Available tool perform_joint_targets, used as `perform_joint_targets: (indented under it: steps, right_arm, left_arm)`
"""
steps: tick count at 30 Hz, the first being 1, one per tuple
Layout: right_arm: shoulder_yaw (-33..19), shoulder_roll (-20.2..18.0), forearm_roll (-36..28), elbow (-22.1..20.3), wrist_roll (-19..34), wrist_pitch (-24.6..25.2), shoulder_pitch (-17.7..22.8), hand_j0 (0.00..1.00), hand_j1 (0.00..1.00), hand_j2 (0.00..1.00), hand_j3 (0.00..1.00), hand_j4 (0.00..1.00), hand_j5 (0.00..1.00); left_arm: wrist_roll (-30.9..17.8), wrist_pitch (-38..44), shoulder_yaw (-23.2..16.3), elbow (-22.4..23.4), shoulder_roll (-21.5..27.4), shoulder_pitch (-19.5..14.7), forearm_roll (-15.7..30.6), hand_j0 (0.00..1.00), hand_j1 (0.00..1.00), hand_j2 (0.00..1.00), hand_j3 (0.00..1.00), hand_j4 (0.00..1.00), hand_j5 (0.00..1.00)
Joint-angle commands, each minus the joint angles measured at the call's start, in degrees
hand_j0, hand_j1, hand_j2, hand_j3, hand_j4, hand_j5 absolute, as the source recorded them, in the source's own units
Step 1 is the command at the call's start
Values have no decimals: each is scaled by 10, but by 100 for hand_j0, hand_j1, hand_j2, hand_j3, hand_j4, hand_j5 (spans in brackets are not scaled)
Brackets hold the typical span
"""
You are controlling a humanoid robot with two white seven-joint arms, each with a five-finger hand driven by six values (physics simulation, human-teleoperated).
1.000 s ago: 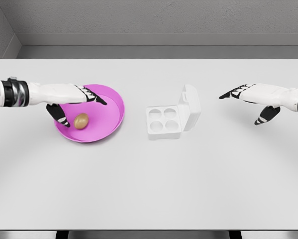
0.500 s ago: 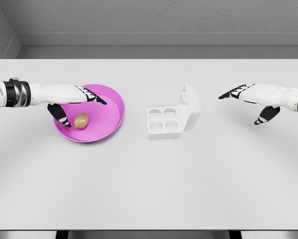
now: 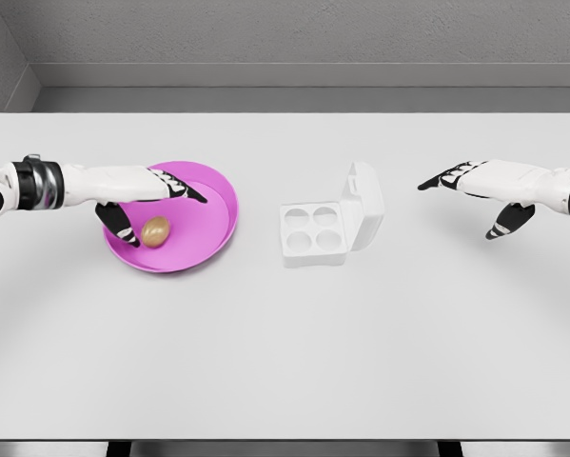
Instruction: Pack egg into the box and close the box lid
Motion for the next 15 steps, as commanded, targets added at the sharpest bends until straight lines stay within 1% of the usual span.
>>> perform_joint_targets:
  steps: [1, 3, 8, 11, 15]
  right_arm:
    - [0, -1, -2, 0, 0, 1, 1, 100, 100, 100, 100, 100, 100]
    - [0, -1, -2, 0, 0, 1, 1, 100, 100, 100, 100, 100, 100]
    - [0, -1, -2, 0, 0, 1, 1, 100, 100, 100, 100, 100, 100]
    - [1, -1, -2, -14, 0, 1, 2, 100, 100, 100, 100, 100, 100]
    - [0, -7, -2, -14, 0, 1, 2, 100, 100, 100, 100, 100, 100]
  left_arm:
    - [2, 1, -3, 0, 0, 0, 1, 100, 100, 100, 100, 100, 100]
    - [2, 1, -2, -1, 0, 0, -9, 100, 100, 100, 100, 100, 100]
    - [1, 1, 1, -1, 0, 1, -8, 100, 100, 100, 100, 100, 100]
    - [1, 2, 2, -1, 0, 8, -8, 100, 100, 100, 100, 100, 100]
    - [1, 4, 2, -1, 0, 8, -7, 100, 100, 100, 100, 100, 100]
